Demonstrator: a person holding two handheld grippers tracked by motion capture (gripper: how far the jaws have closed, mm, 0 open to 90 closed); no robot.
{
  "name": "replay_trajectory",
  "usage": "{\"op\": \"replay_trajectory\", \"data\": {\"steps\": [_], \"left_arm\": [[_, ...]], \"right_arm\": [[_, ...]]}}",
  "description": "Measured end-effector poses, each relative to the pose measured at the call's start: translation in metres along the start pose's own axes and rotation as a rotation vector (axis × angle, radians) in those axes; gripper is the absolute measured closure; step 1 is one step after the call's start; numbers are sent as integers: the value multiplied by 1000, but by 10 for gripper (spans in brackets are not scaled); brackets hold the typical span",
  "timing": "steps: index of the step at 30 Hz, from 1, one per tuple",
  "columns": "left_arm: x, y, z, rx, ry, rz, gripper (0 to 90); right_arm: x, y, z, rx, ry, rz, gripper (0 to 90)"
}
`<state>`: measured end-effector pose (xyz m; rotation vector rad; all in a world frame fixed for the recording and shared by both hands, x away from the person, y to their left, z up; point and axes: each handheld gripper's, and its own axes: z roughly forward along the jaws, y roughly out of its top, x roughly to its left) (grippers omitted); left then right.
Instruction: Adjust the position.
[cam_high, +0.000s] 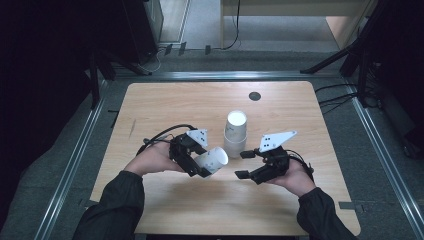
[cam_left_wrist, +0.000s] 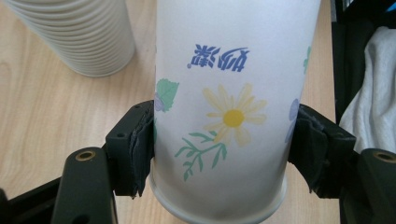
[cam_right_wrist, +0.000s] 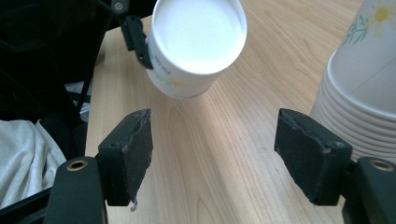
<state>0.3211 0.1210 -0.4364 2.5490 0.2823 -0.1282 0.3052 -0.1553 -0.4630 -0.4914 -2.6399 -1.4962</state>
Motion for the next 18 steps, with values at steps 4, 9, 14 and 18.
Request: {"op": "replay_trajectory", "data": {"steps": [4, 9, 14, 18], "left_arm": [[-5, 4, 4, 40, 4, 11, 292], [-8, 7, 12, 82, 8, 27, 292], [-13, 11, 15, 116, 12, 47, 292], [-16, 14, 15, 135, 22, 59, 292]], "right_arm": [[-1, 0, 3, 3, 5, -5, 282], [1, 2, 9, 3, 23, -18, 276], [6, 5, 17, 2, 51, -42, 254], [7, 6, 22, 9, 50, -52, 254]]}}
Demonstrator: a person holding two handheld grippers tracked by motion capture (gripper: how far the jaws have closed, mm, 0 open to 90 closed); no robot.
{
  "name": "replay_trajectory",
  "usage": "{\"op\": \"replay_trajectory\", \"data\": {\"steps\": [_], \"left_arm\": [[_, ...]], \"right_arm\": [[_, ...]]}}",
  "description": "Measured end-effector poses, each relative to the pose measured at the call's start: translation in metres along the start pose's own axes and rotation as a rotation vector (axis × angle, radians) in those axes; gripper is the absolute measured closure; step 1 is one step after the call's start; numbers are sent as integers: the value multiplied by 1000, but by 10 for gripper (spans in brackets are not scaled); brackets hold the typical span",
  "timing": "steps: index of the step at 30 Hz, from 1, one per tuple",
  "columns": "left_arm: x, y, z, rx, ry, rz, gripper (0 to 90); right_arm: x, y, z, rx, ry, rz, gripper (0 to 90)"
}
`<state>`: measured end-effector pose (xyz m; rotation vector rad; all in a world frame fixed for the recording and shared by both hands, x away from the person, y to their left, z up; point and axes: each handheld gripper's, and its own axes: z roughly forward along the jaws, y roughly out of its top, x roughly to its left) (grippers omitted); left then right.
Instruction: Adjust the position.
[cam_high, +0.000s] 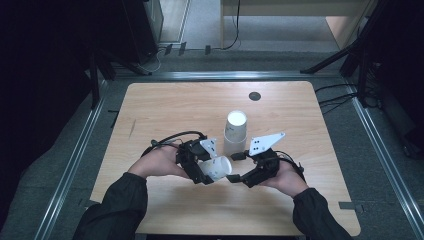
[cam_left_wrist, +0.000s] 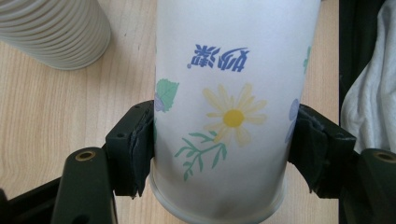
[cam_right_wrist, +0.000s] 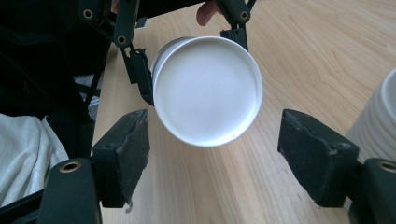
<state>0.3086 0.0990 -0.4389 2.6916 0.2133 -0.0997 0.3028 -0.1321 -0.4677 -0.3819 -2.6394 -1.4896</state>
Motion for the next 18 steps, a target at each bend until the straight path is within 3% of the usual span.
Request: {"op": "replay_trajectory", "data": {"steps": [5, 8, 18], "left_arm": [[-1, 2, 0, 21, 13, 11, 292], [0, 3, 1, 29, 42, 29, 292], [1, 5, 4, 55, 36, 53, 291]], "right_arm": [[0, 5, 9, 2, 21, -19, 253], [-1, 8, 14, 16, 29, -25, 251], [-4, 13, 24, 12, 39, -28, 251]]}}
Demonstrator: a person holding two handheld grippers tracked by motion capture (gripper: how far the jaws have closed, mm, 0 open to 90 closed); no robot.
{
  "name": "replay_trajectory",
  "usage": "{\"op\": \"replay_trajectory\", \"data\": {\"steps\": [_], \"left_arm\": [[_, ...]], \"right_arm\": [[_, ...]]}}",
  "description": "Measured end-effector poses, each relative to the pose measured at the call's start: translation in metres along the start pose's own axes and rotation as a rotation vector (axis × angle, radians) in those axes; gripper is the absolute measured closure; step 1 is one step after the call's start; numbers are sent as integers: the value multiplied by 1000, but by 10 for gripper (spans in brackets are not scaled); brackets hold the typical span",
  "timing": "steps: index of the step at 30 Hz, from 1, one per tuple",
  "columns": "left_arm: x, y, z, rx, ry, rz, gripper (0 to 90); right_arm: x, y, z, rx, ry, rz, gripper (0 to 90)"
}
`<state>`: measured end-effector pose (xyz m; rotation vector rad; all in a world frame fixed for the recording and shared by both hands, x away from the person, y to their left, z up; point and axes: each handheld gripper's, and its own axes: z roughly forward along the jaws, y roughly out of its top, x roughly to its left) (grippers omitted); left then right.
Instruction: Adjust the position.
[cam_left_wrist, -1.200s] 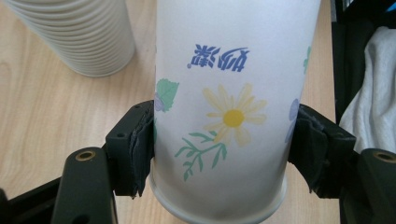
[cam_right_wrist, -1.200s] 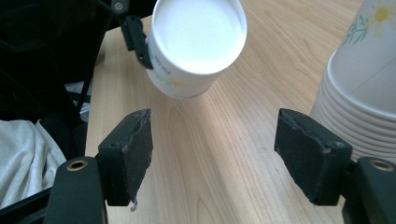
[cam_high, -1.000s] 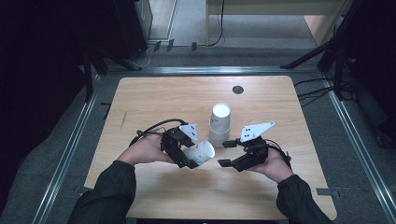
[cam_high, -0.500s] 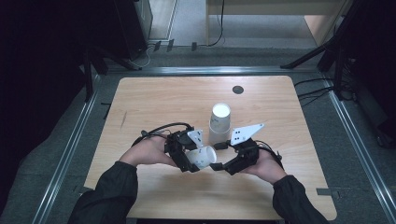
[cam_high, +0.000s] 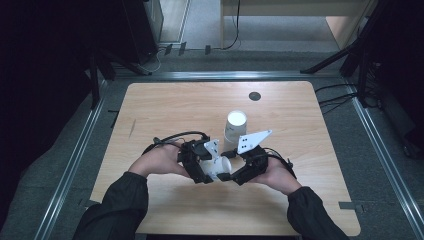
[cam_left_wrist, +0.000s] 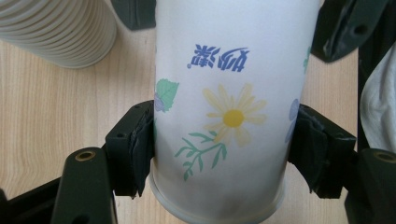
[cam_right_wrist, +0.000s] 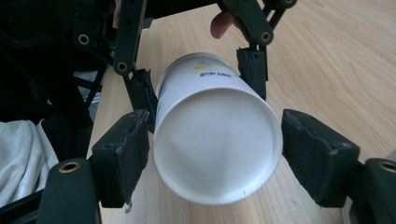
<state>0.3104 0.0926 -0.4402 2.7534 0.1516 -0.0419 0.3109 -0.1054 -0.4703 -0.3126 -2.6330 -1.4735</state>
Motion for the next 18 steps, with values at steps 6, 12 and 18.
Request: {"op": "replay_trajectory", "data": {"steps": [6, 12, 18], "left_arm": [[-1, 1, 0, -5, 1, 5, 289], [-2, 0, 0, -13, 11, 20, 289], [-1, -1, -1, -29, 2, 9, 290]], "right_arm": [[0, 0, 5, 17, 1, -6, 270], [1, 1, 7, 31, 11, -17, 337], [2, 2, 5, 36, 5, -17, 350]]}}
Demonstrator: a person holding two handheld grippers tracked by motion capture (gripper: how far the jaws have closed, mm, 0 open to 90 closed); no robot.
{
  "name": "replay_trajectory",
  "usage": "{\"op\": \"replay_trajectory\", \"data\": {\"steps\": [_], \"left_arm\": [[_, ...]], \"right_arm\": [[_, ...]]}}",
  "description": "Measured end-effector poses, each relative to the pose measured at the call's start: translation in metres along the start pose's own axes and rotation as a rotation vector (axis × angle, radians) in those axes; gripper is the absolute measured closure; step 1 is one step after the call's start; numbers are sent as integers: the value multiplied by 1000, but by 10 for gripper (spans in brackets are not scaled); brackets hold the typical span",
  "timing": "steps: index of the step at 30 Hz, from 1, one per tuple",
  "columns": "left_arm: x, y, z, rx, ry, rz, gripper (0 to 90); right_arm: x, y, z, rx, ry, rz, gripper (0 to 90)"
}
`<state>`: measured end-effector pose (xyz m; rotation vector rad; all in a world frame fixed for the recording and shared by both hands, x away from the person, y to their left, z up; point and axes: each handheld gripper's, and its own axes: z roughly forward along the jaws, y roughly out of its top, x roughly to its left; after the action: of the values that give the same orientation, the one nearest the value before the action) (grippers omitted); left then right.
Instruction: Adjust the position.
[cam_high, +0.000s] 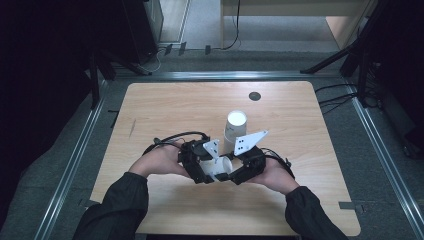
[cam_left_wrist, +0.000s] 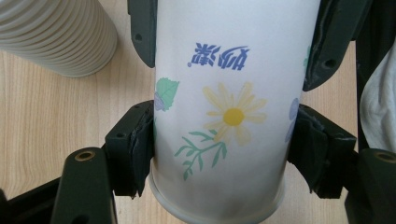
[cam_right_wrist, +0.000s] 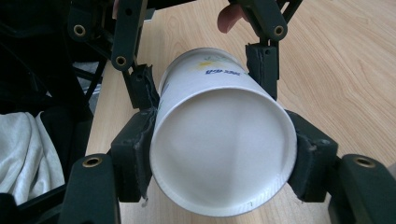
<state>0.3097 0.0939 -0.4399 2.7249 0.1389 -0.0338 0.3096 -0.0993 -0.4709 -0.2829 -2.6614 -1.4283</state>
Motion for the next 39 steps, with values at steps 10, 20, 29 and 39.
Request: {"op": "replay_trajectory", "data": {"steps": [10, 20, 29, 39], "left_arm": [[3, -5, -1, -58, 29, -38, 110], [11, -19, -9, -157, 20, -120, 80], [17, -40, -12, -271, -46, -220, 81], [11, -65, -11, -384, -54, -281, 96]], "right_arm": [[-3, 2, -12, -24, -27, 4, 348], [-7, 0, -30, -70, -39, 5, 348], [-9, 0, -43, -112, -46, 15, 348], [-11, -3, -48, -123, -39, 27, 349]]}}
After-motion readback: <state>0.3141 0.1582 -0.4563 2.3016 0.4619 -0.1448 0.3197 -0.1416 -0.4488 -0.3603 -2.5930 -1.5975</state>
